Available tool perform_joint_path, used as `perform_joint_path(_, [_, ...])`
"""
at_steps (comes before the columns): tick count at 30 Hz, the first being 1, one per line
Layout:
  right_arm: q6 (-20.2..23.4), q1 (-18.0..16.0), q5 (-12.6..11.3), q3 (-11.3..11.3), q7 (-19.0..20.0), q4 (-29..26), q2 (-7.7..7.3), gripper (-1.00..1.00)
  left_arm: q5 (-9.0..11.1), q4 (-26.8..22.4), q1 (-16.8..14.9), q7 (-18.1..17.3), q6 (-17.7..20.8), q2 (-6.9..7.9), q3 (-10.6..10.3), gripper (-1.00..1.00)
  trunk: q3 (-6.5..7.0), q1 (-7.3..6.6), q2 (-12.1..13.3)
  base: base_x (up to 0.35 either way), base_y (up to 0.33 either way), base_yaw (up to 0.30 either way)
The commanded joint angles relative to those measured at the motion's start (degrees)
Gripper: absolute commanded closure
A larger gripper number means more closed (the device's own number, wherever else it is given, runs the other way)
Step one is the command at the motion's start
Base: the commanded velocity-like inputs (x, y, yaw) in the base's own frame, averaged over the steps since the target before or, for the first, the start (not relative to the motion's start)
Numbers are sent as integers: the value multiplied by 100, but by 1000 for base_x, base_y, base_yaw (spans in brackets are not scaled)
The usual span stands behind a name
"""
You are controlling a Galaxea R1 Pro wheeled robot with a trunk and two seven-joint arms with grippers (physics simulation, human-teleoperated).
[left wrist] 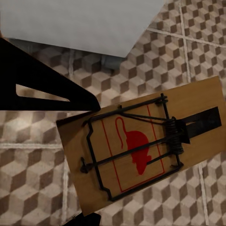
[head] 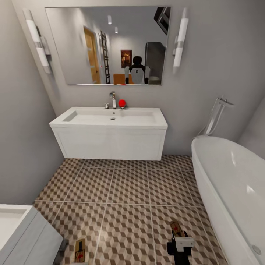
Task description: Take the four mousetraps from the cabinet in the bathroom and place them on the bathroom floor. Make sure all four end up on the same floor surface, and ensure that at least two of them are either under or directly next to the same bathroom sink.
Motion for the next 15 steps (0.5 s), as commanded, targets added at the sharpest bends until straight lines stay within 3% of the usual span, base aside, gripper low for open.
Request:
perform_joint_path(1, [-9,-4,61,-38,-37,4,1,100,21,23,-9,31,-28,-5,-50,100,-5,3,-3,287,0,0])
perform_joint_path(15, [-10,-4,61,-38,-33,4,1,100,21,23,-9,31,-32,-5,-50,100,-5,3,-3,287,0,-42])
